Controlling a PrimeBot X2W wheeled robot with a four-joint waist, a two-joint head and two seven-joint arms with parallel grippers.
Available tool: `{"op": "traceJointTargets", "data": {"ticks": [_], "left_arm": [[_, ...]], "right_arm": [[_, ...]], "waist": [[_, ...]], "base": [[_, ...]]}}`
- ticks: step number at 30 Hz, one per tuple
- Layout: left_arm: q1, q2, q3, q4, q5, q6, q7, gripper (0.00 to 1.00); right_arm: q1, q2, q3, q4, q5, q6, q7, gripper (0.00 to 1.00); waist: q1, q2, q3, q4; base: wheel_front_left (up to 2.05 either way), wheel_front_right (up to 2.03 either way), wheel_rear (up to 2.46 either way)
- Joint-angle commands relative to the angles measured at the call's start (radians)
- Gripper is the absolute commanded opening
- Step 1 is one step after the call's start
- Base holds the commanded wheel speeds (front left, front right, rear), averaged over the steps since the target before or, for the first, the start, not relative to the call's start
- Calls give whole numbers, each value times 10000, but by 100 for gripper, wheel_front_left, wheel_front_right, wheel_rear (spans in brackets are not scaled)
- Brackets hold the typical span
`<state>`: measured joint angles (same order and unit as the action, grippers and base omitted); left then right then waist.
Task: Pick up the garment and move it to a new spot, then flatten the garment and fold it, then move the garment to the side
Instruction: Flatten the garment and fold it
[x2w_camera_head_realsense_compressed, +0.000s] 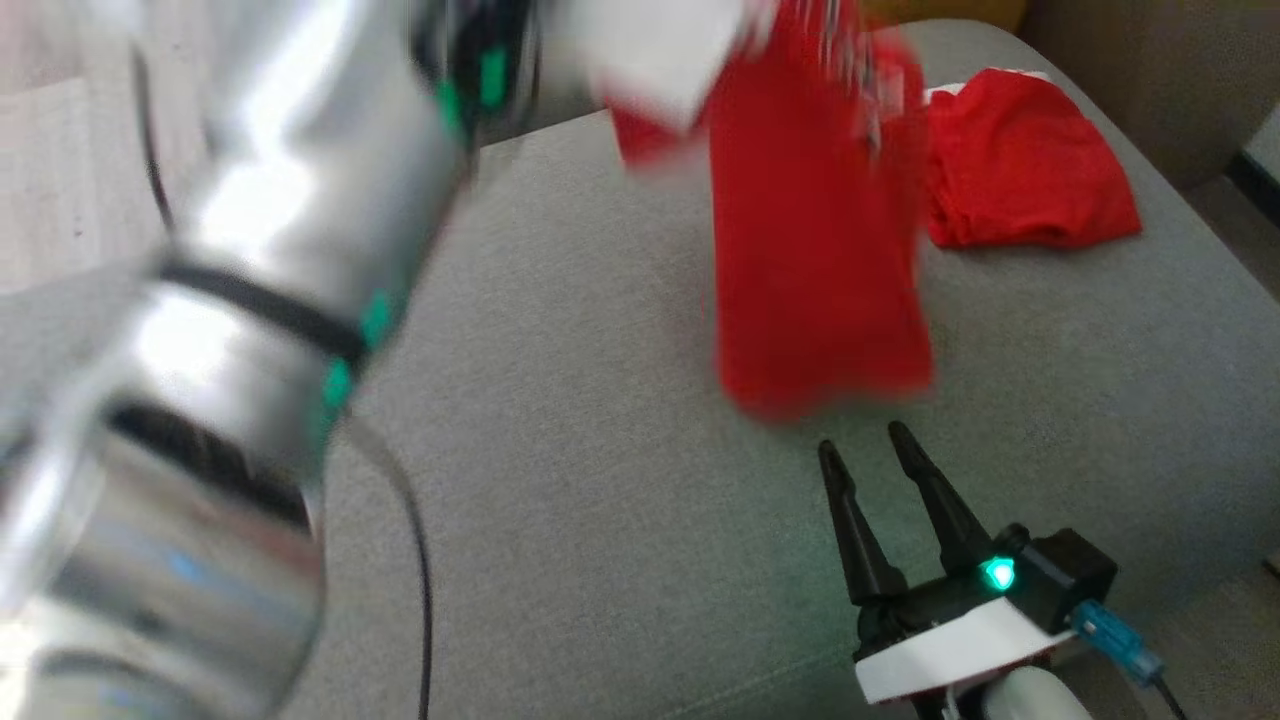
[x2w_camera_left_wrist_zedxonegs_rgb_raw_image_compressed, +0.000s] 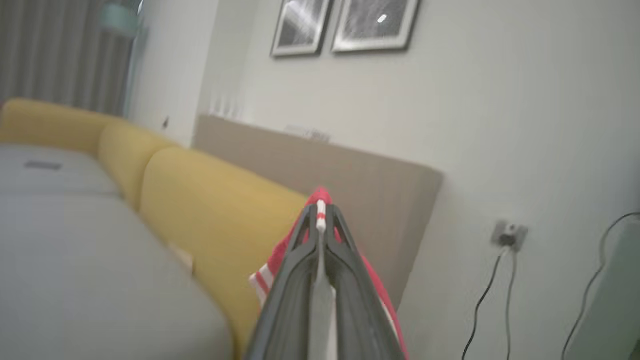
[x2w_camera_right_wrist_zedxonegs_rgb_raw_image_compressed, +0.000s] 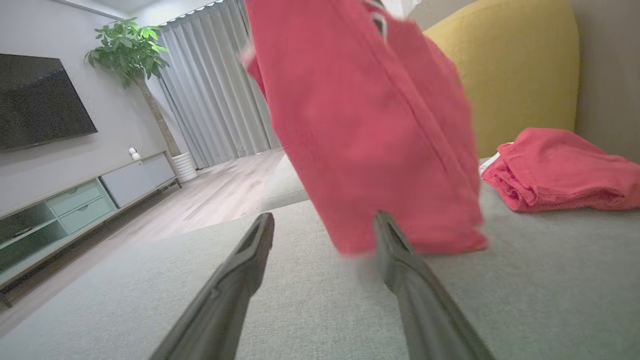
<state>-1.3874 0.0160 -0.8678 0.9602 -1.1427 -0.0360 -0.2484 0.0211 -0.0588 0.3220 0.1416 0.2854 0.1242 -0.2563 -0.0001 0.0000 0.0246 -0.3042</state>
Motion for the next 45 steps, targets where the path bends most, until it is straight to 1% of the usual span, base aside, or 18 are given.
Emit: {"op": "traceJointTargets", "data": {"ticks": [1, 4, 7, 11, 13, 14, 17, 22, 27, 29, 31, 33, 34, 35, 37, 40, 45], "left_arm": [[529, 344, 30, 162, -50, -64, -52, 0], [2116, 504, -3, 753, -258, -282, -81, 0], [3446, 925, 188, 959, -296, -473, -120, 0], [4841, 1833, 1510, 277, 5, -554, -129, 0], [5584, 2237, 2428, -284, 322, -441, -130, 0], [6384, 2499, 3255, -888, 724, -310, -131, 0], [7506, 2722, 3996, -1634, 1514, -69, -132, 0], [8761, 2618, 4726, -2379, 2394, 281, -132, 0], [9100, 2423, 4891, -2425, 2796, 355, -132, 0], [9090, 2376, 4986, -2424, 2969, 301, -133, 0], [9016, 2341, 5155, -2544, 3166, 157, -133, 0], [8982, 2206, 5492, -2814, 3155, -211, -133, 1], [8996, 2151, 5675, -2933, 3121, -374, -133, 60], [9017, 2143, 5855, -3014, 3132, -473, -133, 100], [9083, 2196, 6228, -3256, 3246, -624, -133, 100], [9353, 2343, 6953, -3880, 3566, -737, -133, 100], [10463, 2408, 8459, -5340, 4302, -737, -133, 100]], "right_arm": [[-210, 84, 244, -387, 86, 65, -55, 100], [-178, 84, 206, -445, 118, 65, -55, 100], [-141, 84, 177, -460, 82, 65, -55, 100], [-116, 85, 52, -494, -37, 65, -55, 100], [-72, 85, -85, -512, -104, 65, -55, 100], [8, 85, -213, -504, -168, 65, -55, 100], [128, 85, -302, -467, -274, 65, -55, 100], [246, 85, -263, -405, -392, 65, -55, 100], [238, 85, -157, -410, -416, 65, -55, 100], [205, 85, -112, -414, -437, 65, -55, 100], [167, 85, -90, -407, -461, 65, -55, 100], [146, 85, -89, -399, -492, 65, -55, 100], [147, 85, -96, -394, -505, 65, -55, 100], [155, 85, -95, -386, -517, 65, -55, 100], [187, 85, -102, -368, -538, 65, -55, 100], [259, 85, -154, -374, -523, 65, -55, 100], [453, 85, -200, -399, -484, 65, -55, 100]], "waist": [[1, 0, -45, 131], [1, 0, -43, 363], [1, 0, 11, 606], [1, 0, 151, 967], [1, 0, 179, 1183], [1, 0, 161, 1418], [1, 0, 122, 1754], [1, 0, 5, 2258], [1, 0, -46, 2495], [1, 0, -30, 2548], [1, 0, -12, 2567], [1, 0, 6, 2561], [1, 0, 9, 2548], [1, 0, 3, 2520], [1, 0, -4, 2442], [1, 0, -39, 2358], [1, 0, -230, 2340]], "base": [[0, 0, 0], [0, 0, 0], [0, 0, 0], [0, 0, 0], [0, 0, 0], [0, 0, 0], [0, 0, 0], [0, 0, 0], [0, 0, 0], [0, 0, 0], [0, 0, 0], [0, 0, 0], [0, 0, 0], [0, 0, 0], [0, 0, 0], [0, 0, 0], [0, 0, 0]]}}
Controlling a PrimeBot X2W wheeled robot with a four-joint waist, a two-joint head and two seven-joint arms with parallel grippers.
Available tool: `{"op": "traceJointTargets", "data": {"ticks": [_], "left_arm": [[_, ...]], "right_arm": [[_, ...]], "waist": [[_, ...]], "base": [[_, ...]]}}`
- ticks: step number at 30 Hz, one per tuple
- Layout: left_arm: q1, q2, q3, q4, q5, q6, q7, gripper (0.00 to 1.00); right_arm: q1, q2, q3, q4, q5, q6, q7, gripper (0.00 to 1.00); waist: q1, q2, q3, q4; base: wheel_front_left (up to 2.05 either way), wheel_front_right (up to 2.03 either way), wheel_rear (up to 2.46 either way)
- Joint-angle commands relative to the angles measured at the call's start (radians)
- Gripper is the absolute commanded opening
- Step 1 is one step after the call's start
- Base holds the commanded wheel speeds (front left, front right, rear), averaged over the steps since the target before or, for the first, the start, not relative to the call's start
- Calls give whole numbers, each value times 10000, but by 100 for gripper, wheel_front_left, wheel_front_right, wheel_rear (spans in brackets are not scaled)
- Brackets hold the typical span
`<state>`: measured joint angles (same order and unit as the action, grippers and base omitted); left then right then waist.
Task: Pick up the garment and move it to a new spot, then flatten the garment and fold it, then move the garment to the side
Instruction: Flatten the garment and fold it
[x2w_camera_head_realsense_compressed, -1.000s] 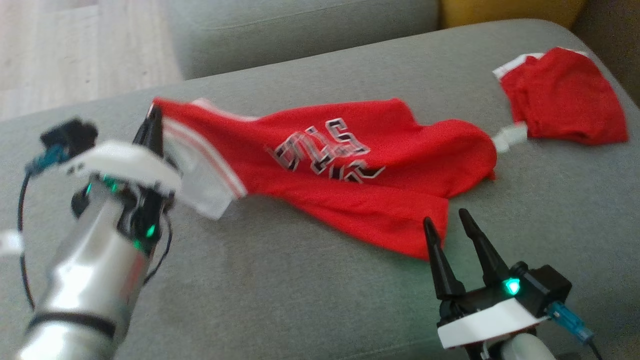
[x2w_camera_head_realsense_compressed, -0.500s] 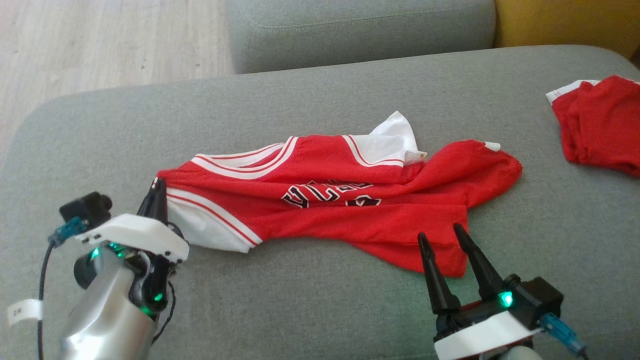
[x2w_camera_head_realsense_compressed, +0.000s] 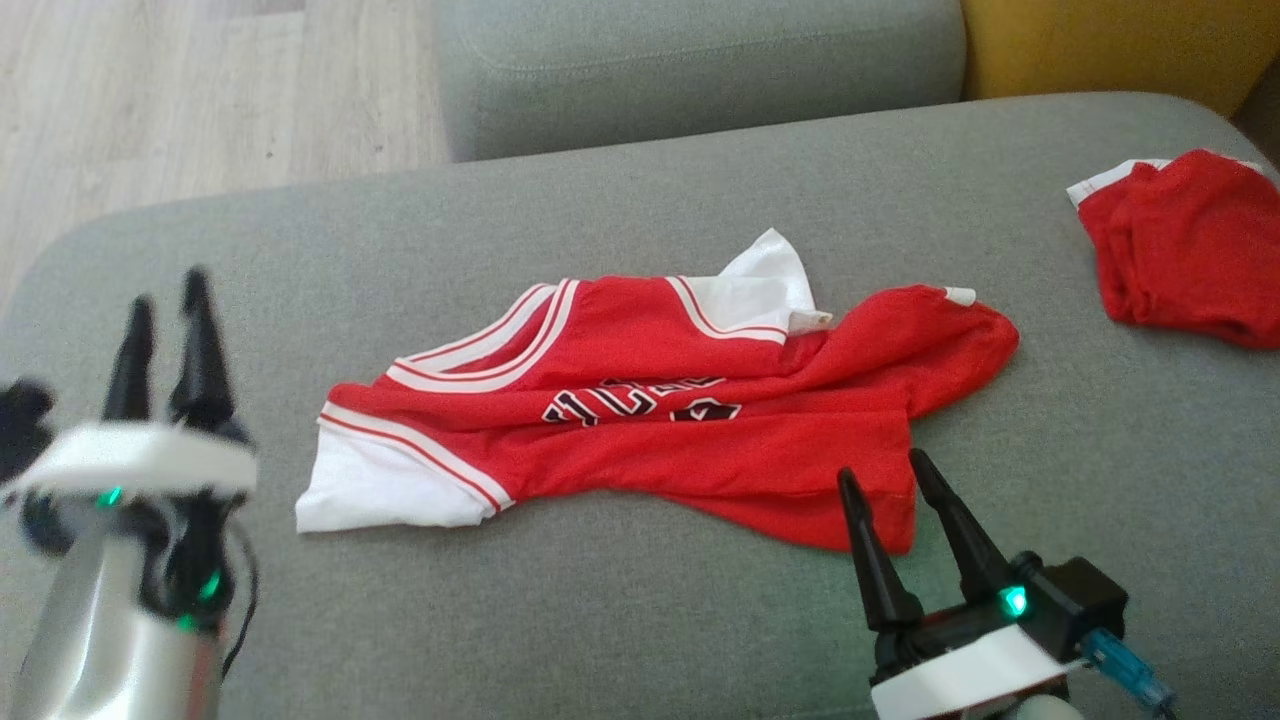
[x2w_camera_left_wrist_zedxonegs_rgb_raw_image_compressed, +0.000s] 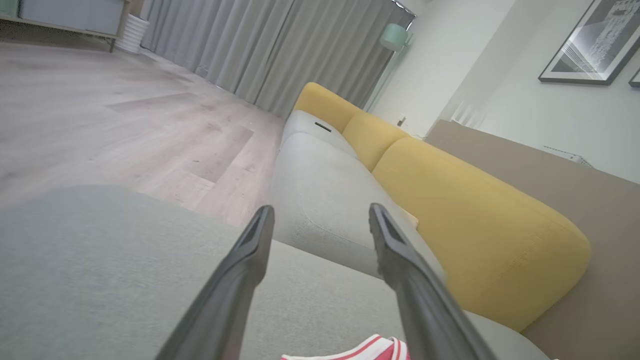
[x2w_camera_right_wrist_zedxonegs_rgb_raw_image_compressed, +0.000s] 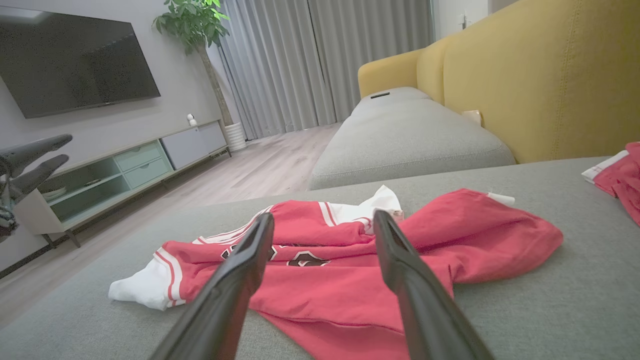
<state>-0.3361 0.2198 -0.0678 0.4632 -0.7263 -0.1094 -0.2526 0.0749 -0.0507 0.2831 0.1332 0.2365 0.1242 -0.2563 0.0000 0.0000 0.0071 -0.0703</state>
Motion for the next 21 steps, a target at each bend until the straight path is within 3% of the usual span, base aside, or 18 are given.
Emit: {"op": "traceJointTargets", "data": {"ticks": [1, 4, 9, 15, 21], "left_arm": [[289, 309, 755, -692, 326, 42, -91, 100], [1340, 55, 1436, -1657, 1045, 65, -91, 100], [3022, -840, 2029, -3501, 2701, -35, -91, 100], [4816, -1505, 1754, -5163, 5018, -137, -91, 100], [5747, -1686, 1212, -5213, 5805, 142, -91, 100]], "right_arm": [[-37, 5, 158, -316, 18, 65, -55, 100], [56, 5, 71, -355, 70, 65, -55, 100], [135, 5, -52, -410, 123, 65, -55, 100], [85, 5, -67, -473, 84, 65, -55, 100], [170, 5, -291, -635, -9, 65, -55, 100]], "waist": [[0, 0, -105, 19], [0, 0, -212, 104], [0, 0, -418, 323], [0, 0, -614, 395], [0, 0, -766, 470]], "base": [[0, 0, 0], [0, 0, 0], [0, 0, 0], [0, 0, 0], [0, 0, 0]]}}
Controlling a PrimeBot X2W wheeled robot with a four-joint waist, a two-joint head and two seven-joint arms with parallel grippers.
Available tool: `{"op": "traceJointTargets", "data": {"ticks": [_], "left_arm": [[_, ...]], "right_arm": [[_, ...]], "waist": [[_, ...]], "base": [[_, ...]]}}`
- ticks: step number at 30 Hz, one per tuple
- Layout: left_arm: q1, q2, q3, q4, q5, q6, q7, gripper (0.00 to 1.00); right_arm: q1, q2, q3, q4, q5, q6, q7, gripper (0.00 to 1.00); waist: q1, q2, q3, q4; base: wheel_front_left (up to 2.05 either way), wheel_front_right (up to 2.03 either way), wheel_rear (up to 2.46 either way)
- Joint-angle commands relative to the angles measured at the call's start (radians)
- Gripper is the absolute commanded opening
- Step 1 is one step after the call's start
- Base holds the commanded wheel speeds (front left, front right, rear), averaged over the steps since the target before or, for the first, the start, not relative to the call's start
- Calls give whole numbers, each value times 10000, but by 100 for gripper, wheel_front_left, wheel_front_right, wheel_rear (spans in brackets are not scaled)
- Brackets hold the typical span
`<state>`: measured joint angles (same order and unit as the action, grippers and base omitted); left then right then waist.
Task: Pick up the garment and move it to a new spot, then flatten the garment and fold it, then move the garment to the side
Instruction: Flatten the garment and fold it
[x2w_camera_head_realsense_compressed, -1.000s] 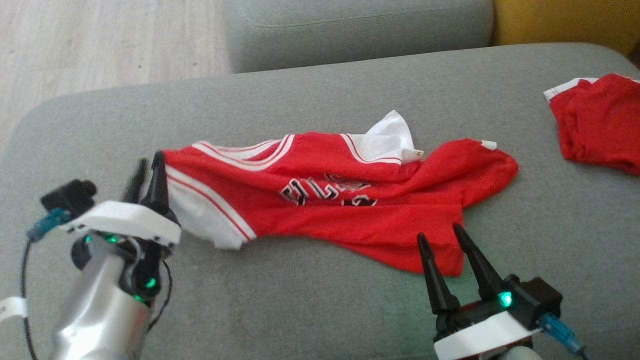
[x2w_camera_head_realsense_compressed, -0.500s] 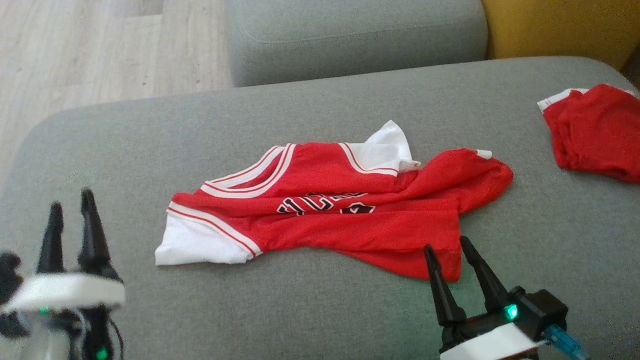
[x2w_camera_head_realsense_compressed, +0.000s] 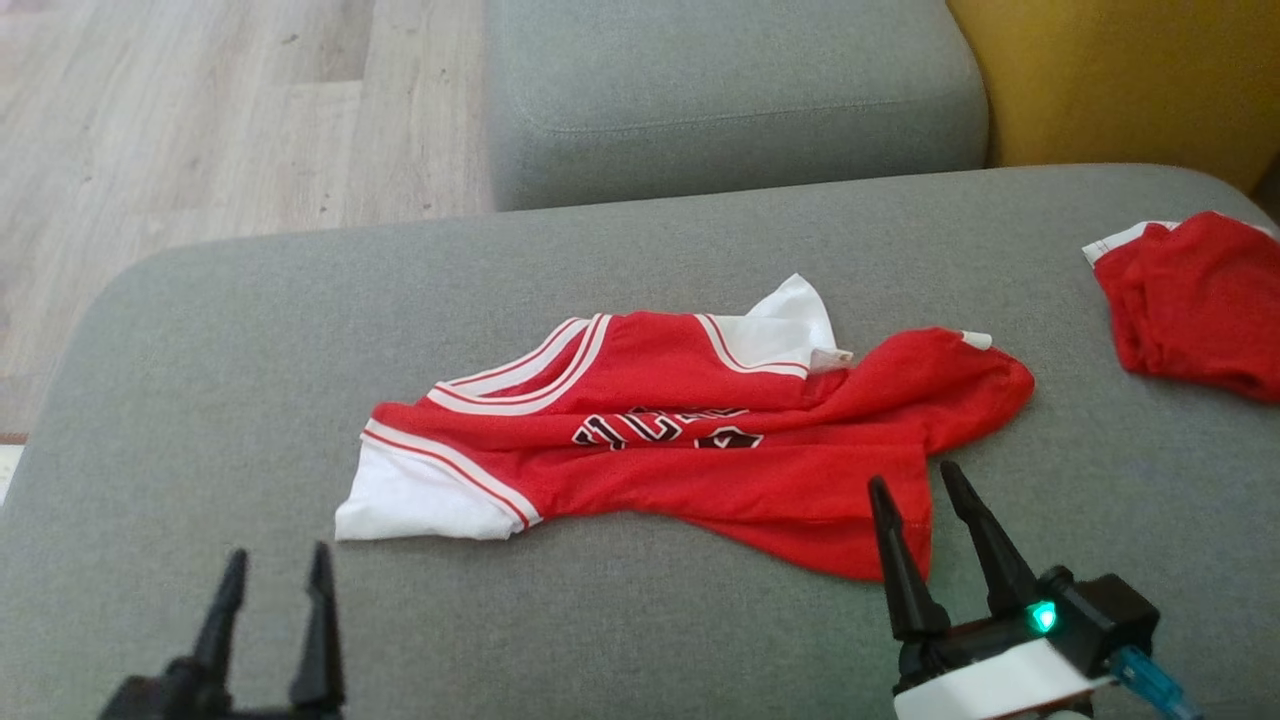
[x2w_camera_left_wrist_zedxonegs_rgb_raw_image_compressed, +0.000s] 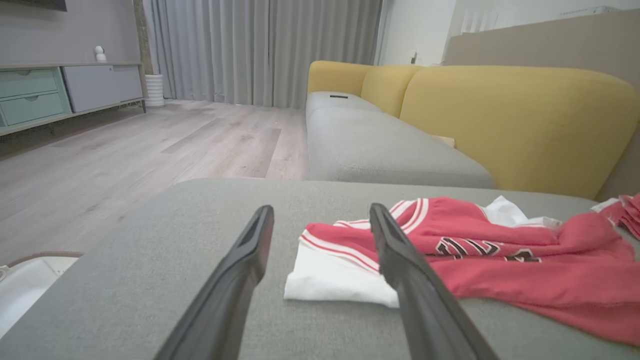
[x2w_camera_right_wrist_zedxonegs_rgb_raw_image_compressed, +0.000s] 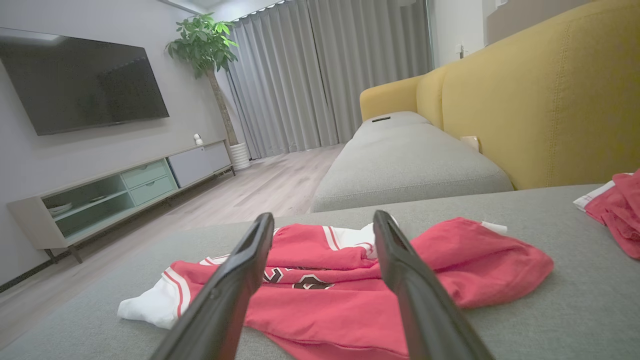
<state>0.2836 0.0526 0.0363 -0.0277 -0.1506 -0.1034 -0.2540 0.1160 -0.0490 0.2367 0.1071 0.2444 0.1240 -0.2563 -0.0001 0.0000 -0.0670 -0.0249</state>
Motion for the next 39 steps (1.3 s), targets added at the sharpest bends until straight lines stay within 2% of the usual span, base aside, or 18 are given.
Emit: {"op": "traceJointTargets", "data": {"ticks": [1, 6, 14, 35, 39], "left_arm": [[-405, -17, 32, -304, 7, 200, -78, 100], [-152, -20, -380, -316, -18, 618, -78, 100], [85, -23, -770, -151, -33, 910, -78, 100], [8, -24, -960, 73, 44, 936, -78, 100], [-314, -24, -1057, 771, 508, 781, -78, 100]], "right_arm": [[-213, -12, 162, -380, -125, 67, -55, 100], [-95, -12, 151, -354, -305, 67, -55, 100], [179, -12, -82, -305, -345, 67, -55, 100], [176, -12, -29, -309, -343, 67, -55, 100], [177, -12, -56, -356, -392, 67, -55, 100]], "waist": [[1, 0, -45, 27], [1, 0, -165, 14], [1, 0, -429, 114], [1, 0, -433, 109], [1, 0, -279, 190]], "base": [[0, 0, 0], [0, 0, 0], [0, 0, 0], [0, 0, 0], [0, 0, 0]]}}
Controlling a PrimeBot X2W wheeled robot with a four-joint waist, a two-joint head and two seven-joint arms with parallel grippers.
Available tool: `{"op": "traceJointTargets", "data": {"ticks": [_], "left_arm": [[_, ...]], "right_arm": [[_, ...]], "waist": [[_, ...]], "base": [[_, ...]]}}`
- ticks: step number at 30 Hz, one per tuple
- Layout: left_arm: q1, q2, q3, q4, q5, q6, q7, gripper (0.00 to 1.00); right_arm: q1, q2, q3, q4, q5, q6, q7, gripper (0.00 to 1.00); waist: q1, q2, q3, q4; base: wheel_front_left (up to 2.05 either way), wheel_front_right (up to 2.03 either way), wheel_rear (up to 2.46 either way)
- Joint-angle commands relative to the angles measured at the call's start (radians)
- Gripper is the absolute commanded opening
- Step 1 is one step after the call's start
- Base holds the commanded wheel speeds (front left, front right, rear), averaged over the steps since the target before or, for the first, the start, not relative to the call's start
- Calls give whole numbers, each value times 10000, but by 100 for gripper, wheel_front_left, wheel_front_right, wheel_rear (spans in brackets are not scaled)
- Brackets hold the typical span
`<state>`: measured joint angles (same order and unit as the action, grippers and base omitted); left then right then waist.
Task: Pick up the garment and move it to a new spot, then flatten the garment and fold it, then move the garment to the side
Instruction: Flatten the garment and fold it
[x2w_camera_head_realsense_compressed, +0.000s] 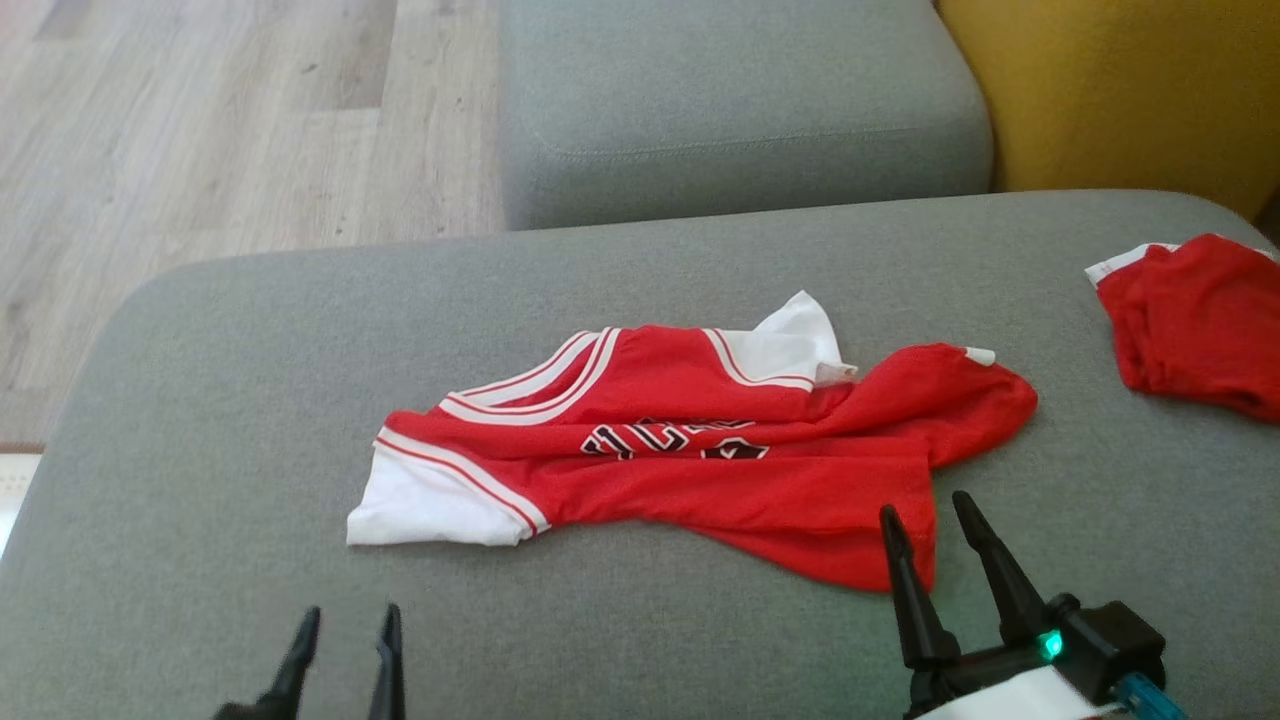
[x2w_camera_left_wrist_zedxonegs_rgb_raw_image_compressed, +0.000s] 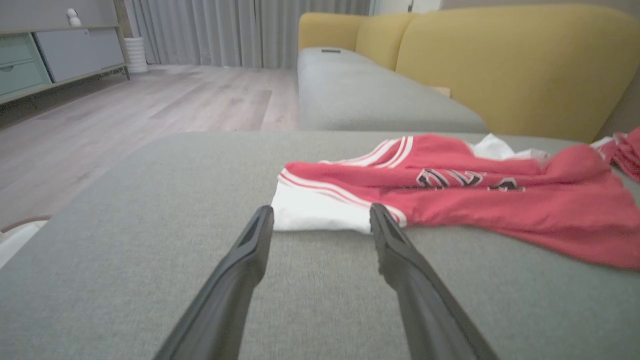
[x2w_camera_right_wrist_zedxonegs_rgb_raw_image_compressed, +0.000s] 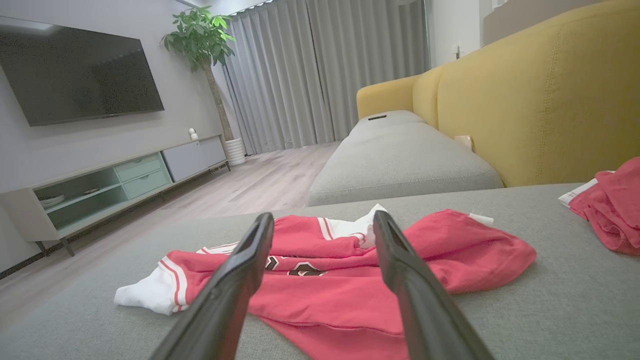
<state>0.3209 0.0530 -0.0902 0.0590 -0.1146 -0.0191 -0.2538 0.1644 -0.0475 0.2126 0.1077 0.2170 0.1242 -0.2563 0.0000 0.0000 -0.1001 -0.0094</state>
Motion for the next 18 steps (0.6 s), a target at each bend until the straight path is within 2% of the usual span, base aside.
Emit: {"op": "traceJointTargets", "data": {"ticks": [1, 6, 9, 13, 18], "left_arm": [[-806, -27, 175, 200, 282, -110, -80, 100], [-1547, 79, 94, 1466, 726, -250, -80, 100], [-2468, 204, 116, 3122, 855, -291, -80, 100], [-3477, 250, 301, 4754, 818, -108, -80, 100], [-4456, 228, 607, 5621, 464, -167, -80, 100]], "right_arm": [[-307, -28, 190, -366, -135, 65, -55, 100], [-342, -28, 216, -357, -228, 65, -55, 100], [-437, -28, 269, -364, -360, 65, -55, 100], [-546, -57, 361, -372, -458, 65, -55, 100], [-653, -227, 475, -392, -458, 65, -55, 100]], "waist": [[0, 0, 94, 61], [0, 0, 268, 126], [0, 0, 529, 145], [0, 0, 758, 67], [0, 0, 1002, -95]], "base": [[0, 0, 0], [0, 0, 0], [0, 0, 0], [0, 0, 0], [0, 0, 0]]}}
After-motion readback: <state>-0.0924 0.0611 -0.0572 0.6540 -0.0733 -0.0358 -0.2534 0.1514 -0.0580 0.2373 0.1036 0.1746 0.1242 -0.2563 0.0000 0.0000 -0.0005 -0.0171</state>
